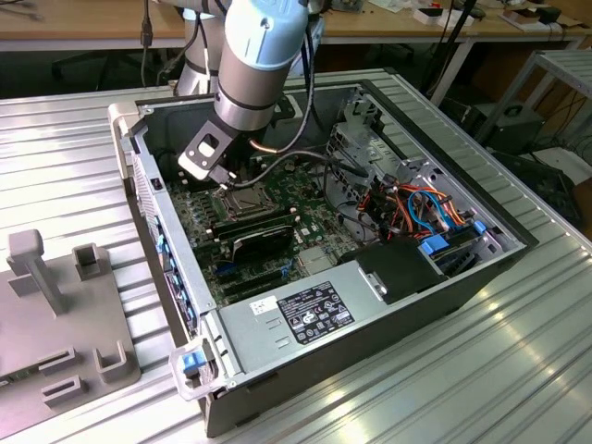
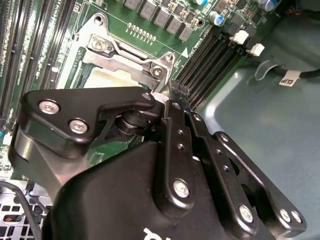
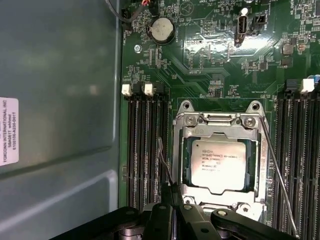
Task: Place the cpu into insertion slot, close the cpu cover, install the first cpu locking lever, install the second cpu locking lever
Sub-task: 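Install the first cpu locking lever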
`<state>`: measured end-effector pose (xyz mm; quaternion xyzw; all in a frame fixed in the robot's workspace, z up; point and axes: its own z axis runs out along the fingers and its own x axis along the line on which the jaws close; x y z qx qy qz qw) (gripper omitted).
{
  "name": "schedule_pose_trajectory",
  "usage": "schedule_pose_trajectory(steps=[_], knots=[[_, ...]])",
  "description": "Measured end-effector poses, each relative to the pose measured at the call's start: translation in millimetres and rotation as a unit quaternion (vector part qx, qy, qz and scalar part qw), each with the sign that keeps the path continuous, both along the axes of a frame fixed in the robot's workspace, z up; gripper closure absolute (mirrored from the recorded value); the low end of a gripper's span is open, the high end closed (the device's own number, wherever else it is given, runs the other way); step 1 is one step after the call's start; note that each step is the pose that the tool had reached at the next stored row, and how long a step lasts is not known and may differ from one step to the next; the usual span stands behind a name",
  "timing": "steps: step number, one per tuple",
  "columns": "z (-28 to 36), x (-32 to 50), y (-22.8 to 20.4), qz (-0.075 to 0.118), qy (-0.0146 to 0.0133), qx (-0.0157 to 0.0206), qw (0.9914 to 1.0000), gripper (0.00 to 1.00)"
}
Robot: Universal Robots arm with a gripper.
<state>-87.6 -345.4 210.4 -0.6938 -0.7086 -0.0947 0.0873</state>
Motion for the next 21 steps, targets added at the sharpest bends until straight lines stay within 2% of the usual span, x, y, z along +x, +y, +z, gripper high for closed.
schedule_pose_trajectory(steps=[10, 21], knots=[[0.0, 15.8, 0.8, 0.000, 0.0009, -0.0016, 1.00000, 0.89], [0.0, 23.8, 2.7, 0.000, 0.0010, -0.0020, 1.00000, 0.89]])
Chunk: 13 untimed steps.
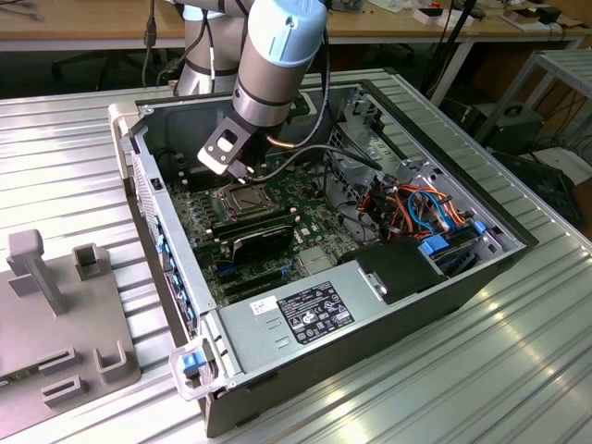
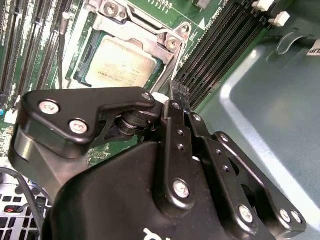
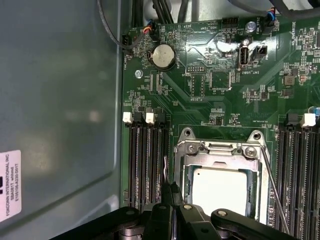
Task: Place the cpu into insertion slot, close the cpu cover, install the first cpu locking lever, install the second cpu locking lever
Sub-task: 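Install the first cpu locking lever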
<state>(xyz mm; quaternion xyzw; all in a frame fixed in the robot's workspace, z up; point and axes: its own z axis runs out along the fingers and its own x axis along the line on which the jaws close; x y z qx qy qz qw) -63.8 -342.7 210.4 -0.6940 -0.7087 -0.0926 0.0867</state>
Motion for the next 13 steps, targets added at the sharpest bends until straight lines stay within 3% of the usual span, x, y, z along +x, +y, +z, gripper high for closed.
schedule_pose_trajectory(steps=[13], knots=[[0.0, 6.1, 2.7, 0.000, 0.0001, 0.0000, 1.00000, 0.89]])
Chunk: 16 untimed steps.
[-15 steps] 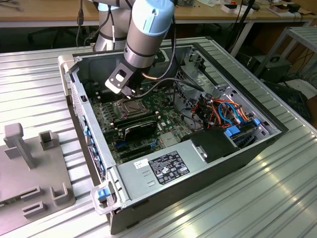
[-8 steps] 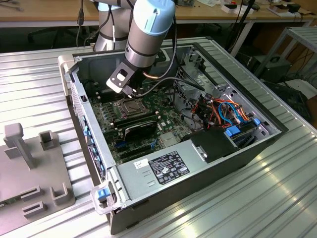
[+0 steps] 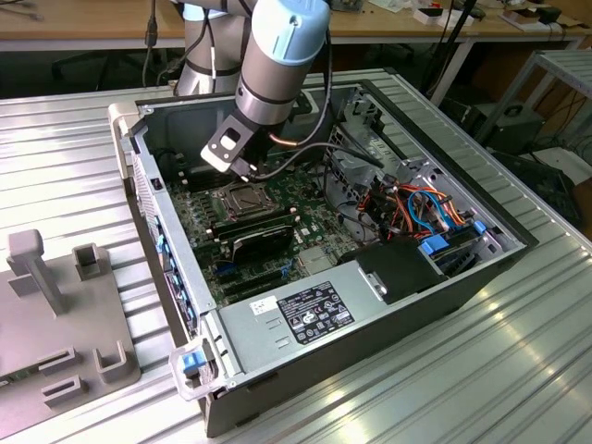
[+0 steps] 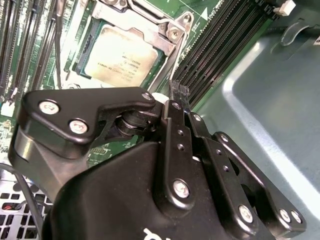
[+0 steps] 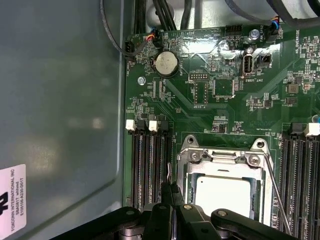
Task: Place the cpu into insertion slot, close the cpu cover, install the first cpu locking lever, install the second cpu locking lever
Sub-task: 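Install the first cpu locking lever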
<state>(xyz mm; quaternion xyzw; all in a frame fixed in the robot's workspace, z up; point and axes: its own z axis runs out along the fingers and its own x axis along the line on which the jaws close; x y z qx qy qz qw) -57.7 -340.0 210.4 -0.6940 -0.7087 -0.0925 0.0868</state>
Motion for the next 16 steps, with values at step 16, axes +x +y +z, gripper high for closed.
schedule_pose_trajectory(steps=[16], knots=[[-0.6, 5.2, -2.8, -0.001, -0.0001, 0.0000, 1.00000, 0.89]])
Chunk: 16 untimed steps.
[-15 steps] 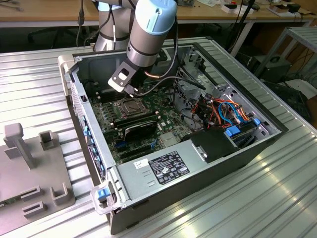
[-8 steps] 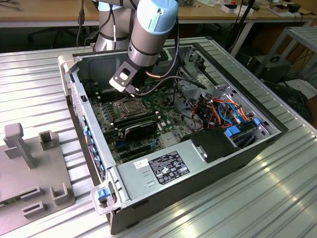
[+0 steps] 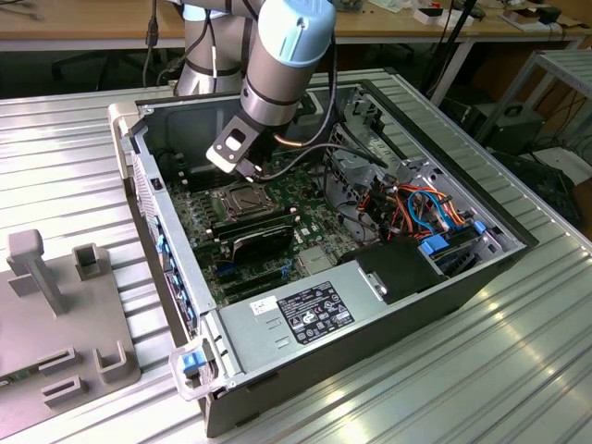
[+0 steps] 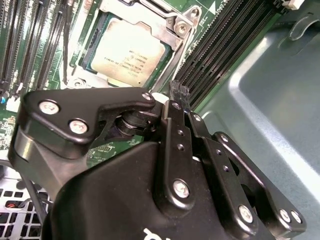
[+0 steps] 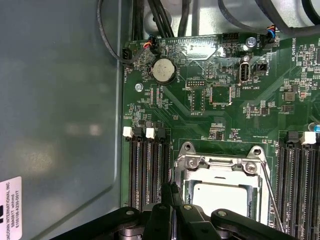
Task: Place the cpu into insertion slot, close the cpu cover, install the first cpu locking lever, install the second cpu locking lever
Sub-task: 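Install the first cpu locking lever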
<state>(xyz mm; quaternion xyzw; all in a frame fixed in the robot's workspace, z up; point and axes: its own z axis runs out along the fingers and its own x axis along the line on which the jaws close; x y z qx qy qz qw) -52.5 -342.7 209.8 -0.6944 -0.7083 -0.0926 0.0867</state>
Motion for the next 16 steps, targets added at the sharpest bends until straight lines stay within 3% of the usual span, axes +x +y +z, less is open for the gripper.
schedule_pose_trajectory(steps=[16], knots=[[-5.1, 2.3, -1.5, -0.001, 0.0001, 0.0000, 1.00000, 0.89]])
